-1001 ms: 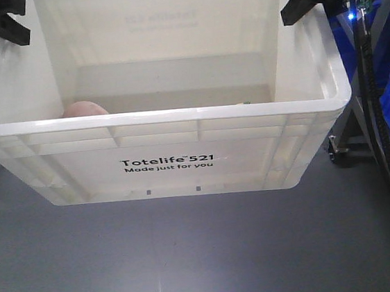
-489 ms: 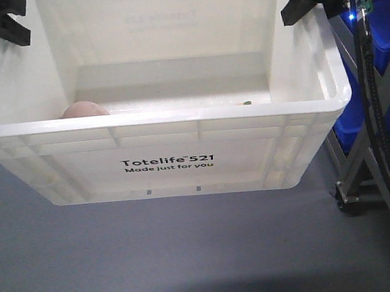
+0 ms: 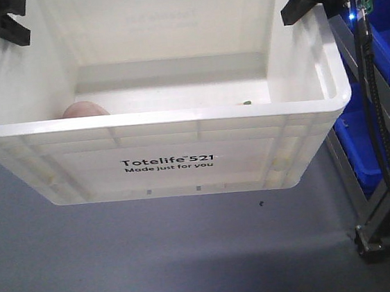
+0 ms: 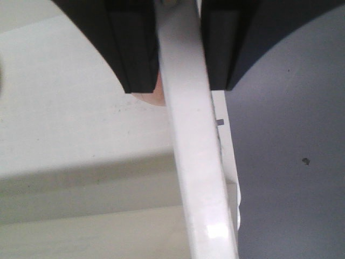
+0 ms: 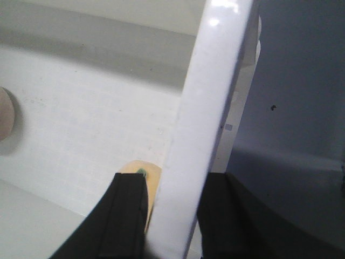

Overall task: Place moving items into box and shelve
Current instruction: 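Keep clamping the tote with both grippers as the base nears the blue-bin shelf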

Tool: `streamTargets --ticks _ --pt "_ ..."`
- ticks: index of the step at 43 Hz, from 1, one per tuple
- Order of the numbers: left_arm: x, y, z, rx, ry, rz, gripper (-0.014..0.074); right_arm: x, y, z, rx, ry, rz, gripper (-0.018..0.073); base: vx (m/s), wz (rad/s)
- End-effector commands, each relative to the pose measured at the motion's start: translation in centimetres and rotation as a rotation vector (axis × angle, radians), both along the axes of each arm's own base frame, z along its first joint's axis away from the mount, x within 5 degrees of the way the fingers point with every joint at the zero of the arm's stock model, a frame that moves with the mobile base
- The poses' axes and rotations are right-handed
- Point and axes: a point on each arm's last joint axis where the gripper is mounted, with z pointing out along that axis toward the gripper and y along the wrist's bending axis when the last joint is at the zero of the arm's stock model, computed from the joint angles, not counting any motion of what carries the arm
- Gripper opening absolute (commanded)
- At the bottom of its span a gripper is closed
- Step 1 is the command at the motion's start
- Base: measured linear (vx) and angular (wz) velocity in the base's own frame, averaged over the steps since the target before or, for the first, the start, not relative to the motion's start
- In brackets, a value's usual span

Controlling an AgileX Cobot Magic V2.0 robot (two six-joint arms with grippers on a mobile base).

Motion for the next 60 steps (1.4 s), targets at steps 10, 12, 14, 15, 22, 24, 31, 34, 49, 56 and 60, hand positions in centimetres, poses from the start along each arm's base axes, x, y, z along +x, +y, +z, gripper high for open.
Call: streamTargets --ticks 10,12,14,15,22,24,31,34,49,56,60 --pt "-1.51 -1.09 4.1 -0.146 -0.183 -0.023 -0.0006 -1.64 1.02 4.05 0.16 -0.172 0.038 -0.0004 0.52 0.02" --pt "-1.51 -1.09 4.1 -0.146 -0.183 -0.023 -0.0006 -1.64 1.02 4.05 0.16 -0.172 0.038 -0.0004 0.52 0.02" --pt "-1.51 -1.09 4.1 -0.146 -0.183 -0.023 -0.0006 -1.64 1.02 4.05 0.16 -0.172 0.038 -0.0004 0.51 0.02" --pt "-1.51 -1.09 4.1 -0.146 -0.183 -0.023 -0.0006 -1.64 1.02 4.05 0.16 -0.172 0.038 -0.0004 0.51 0.02" --pt "-1.51 -1.09 4.1 -0.146 -0.183 -0.023 -0.0006 -1.64 1.02 4.05 0.16 -0.172 0.038 -0.0004 0.51 0.02" --pt "-1.51 -1.09 4.1 -0.146 -0.183 -0.023 -0.0006 -1.64 1.02 4.05 0.16 -0.172 0.038 -0.0004 0.51 0.03" --pt "-1.51 -1.09 4.1 -0.146 -0.183 -0.023 -0.0006 -1.64 1.02 4.05 0.16 -0.172 0.038 -0.0004 0.51 0.02" --pt "-1.51 -1.09 4.1 -0.146 -0.183 -0.023 -0.0006 -1.64 1.02 4.05 0.16 -0.172 0.038 -0.0004 0.5 0.02" --pt "-1.51 -1.09 4.1 -0.146 -0.183 -0.023 -0.0006 -1.64 1.02 4.05 0.16 -0.172 0.038 -0.0004 0.47 0.15" --pt "-1.51 -1.09 4.1 -0.146 -0.183 -0.023 -0.0006 -1.64 1.02 4.05 0.16 -0.172 0.038 -0.0004 0.46 0.2" --pt "-1.51 -1.09 4.1 -0.146 -0.183 -0.023 -0.0006 -1.64 1.02 4.05 0.16 -0.172 0.038 -0.0004 0.45 0.22"
